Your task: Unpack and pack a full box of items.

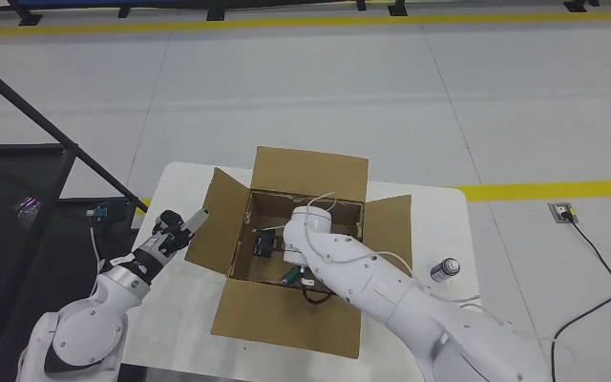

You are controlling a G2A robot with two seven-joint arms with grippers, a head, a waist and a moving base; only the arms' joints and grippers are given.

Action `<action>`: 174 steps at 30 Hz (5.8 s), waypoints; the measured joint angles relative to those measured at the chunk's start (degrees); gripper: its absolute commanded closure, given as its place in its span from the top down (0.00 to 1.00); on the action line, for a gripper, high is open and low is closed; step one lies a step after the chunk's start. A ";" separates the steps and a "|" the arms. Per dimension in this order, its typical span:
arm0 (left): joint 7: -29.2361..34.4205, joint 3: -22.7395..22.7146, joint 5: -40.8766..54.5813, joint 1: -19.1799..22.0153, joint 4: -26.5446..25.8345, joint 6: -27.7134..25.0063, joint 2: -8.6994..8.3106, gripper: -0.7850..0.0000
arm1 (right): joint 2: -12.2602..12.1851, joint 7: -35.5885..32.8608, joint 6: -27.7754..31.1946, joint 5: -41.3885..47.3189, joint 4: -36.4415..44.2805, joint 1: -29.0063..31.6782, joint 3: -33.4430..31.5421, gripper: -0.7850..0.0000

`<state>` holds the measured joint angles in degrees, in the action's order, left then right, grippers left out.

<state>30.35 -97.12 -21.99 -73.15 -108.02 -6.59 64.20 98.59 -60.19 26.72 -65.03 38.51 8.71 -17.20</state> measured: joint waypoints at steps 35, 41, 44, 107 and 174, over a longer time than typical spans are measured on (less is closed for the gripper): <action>0.00 0.00 0.00 0.00 0.00 0.00 0.00 1.00 | 11.54 12.63 2.72 -1.00 -27.38 -1.73 0.25 0.63; 0.00 0.00 0.00 0.00 0.00 0.00 0.00 1.00 | 11.87 14.65 3.10 -1.29 -28.24 -1.67 -0.06 0.66; 0.00 0.00 0.00 0.00 0.00 0.00 0.00 1.00 | 11.97 15.48 4.02 -2.08 -28.42 -1.71 0.10 0.64; 0.00 0.00 0.00 0.00 0.00 0.00 0.00 1.00 | 10.21 15.34 -4.74 2.47 -29.79 -2.48 -6.18 0.51; 0.00 0.00 0.00 0.00 0.00 0.00 0.00 1.00 | 9.91 12.76 3.29 -1.16 -29.96 -0.41 -6.70 0.33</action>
<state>30.35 -97.12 -21.99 -73.15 -108.02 -6.59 64.20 108.50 -47.43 30.02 -66.19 8.55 8.30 -23.90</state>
